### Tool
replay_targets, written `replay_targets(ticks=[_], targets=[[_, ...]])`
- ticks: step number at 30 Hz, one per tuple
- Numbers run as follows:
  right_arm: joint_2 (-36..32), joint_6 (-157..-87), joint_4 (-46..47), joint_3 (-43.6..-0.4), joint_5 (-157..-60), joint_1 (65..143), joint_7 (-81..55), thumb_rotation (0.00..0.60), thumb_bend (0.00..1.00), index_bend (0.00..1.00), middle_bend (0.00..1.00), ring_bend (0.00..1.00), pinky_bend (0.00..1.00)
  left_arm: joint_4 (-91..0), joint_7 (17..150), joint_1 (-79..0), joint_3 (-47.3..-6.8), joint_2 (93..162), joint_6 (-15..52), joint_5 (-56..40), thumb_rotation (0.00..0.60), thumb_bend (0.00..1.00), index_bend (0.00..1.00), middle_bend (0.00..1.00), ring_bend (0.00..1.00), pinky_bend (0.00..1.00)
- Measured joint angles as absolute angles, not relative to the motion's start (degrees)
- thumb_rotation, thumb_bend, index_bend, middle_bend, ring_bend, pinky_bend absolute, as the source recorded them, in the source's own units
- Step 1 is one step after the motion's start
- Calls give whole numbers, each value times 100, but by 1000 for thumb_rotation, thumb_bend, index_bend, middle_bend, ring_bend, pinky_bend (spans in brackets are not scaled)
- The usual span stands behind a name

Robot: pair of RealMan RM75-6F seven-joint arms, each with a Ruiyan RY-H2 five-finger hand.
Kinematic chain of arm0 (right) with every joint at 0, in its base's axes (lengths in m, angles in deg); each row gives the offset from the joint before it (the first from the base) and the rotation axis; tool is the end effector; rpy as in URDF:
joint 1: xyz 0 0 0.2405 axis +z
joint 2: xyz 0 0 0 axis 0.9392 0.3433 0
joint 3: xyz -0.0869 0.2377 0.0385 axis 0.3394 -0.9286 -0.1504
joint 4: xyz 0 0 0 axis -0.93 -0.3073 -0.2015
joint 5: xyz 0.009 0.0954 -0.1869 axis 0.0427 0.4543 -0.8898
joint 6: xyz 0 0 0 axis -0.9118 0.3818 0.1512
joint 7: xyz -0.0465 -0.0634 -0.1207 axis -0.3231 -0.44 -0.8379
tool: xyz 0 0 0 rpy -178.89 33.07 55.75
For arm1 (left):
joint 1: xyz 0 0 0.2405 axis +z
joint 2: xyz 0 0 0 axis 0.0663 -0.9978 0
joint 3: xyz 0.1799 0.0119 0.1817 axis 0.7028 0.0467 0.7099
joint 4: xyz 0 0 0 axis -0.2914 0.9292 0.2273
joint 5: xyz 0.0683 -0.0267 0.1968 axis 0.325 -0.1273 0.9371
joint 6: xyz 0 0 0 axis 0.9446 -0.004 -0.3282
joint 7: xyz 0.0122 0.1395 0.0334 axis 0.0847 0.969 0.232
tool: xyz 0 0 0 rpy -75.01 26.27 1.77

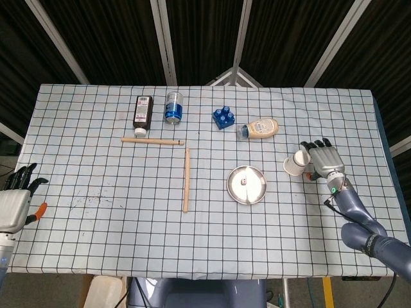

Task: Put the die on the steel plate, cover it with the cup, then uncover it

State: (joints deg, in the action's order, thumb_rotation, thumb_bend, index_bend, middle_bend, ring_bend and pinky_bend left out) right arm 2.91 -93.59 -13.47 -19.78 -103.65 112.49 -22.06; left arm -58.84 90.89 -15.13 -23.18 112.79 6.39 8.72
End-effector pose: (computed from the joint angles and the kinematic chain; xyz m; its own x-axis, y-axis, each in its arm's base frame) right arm -0.2927 -0.4146 0.0861 0.5631 -0.3719 0.7380 -0.8092 -0.0667 0.5838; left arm -0.3276 0.2235 0.1401 0.5332 0.0774 0.8424 0.8438 0.0225 -0.5362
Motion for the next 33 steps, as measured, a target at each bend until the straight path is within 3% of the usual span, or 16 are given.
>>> replay_targets(ticks=[7,11,18,21,27,33], targets=[[702,-9696,-556,-1966,-10217,11173,-2622,600,139,0,18,0,0,-5891,9001,-1502,-2312,11249,606,918,600,468,271,0,0,98],[1066,-10216,173,-1924,-10221,10983,-2853,600,139,0,18,0,0,-5889,8906,-1496,-2311,11221,591,949,600,468,244,0,0,98],[1625,-12090,1573,-1654,-10719,9965,-2832,600,139,10,57,62,0,-5903,8688,-1470,-2286,11151,538,1065,600,467,229,0,0,98],[1710,-12994,1855,-1429,-11176,9365,-2669,600,144,98,90,93,0,-5939,8606,-1440,-2254,11105,476,1150,600,468,229,0,0,98],[1642,-14441,1900,-979,-12225,8269,-1979,600,177,141,113,100,0,-5988,8461,-1377,-2224,11023,365,1239,600,468,230,0,0,98],[1489,-14943,1395,-703,-12818,7861,-1558,600,178,144,112,100,0,-6004,8373,-1339,-2229,10975,290,1259,600,467,229,0,0,98]])
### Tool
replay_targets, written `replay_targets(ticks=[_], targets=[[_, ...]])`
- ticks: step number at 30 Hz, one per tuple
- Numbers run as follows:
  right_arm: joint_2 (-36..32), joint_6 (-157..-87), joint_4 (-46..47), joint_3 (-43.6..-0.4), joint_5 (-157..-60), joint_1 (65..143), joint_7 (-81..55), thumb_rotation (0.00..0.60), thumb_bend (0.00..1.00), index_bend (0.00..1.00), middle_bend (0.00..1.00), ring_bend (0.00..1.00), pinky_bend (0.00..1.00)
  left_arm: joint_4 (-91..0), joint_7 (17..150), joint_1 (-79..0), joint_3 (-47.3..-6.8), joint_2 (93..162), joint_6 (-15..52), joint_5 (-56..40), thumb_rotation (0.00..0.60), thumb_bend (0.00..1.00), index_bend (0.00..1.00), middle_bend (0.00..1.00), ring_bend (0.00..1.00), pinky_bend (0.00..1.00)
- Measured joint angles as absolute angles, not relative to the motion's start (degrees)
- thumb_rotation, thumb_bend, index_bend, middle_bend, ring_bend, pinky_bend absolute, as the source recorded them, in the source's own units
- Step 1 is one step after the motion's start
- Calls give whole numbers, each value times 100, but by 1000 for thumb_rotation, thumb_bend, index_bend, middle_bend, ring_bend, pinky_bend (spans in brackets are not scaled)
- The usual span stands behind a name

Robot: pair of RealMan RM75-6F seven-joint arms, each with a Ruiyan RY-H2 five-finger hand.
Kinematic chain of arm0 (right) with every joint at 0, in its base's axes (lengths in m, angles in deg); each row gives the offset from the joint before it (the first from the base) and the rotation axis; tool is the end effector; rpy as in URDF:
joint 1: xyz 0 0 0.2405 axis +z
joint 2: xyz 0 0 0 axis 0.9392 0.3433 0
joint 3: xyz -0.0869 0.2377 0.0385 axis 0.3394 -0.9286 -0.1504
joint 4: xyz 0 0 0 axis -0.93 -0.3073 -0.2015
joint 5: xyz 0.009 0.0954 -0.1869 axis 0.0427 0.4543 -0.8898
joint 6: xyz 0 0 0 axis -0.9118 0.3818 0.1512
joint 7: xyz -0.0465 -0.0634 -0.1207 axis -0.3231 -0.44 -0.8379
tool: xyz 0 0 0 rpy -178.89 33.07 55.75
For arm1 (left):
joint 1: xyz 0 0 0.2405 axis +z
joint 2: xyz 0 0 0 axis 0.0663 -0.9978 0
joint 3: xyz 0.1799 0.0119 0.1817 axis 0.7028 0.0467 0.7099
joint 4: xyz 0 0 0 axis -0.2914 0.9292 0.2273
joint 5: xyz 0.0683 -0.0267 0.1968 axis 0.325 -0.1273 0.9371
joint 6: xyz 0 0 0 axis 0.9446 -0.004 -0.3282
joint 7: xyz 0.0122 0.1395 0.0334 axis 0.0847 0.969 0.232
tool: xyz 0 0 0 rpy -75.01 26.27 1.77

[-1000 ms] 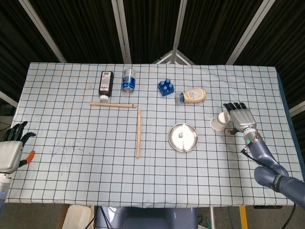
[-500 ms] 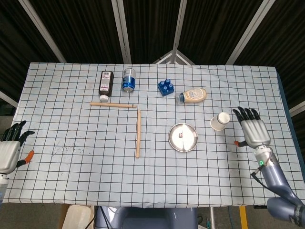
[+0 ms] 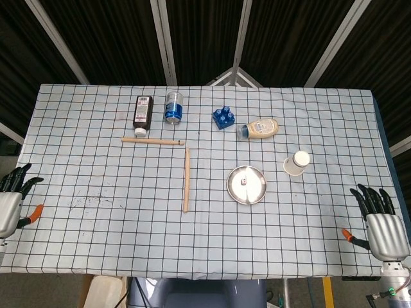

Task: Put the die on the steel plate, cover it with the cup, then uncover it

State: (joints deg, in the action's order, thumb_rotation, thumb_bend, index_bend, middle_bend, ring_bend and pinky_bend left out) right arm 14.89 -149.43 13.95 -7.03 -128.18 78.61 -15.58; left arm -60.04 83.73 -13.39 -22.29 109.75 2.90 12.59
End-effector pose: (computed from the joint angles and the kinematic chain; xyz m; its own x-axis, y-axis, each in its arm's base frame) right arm -0.3216 -0.1760 0.1545 0.4549 0.0107 0.8905 -0.8904 -0.0105 0.4550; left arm -0.3240 0.2111 0.1581 0.4671 0.0356 0.8835 0.8842 -0.0060 -0.4671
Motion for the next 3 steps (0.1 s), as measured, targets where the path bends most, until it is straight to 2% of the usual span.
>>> replay_targets(ticks=[3], targets=[[1430,-15101,1237,-706,-12890,7732,-1616,600,178,144,112,100,0,-6003,8290,-1311,-2249,10949,219,1267,600,467,217,0,0,98]])
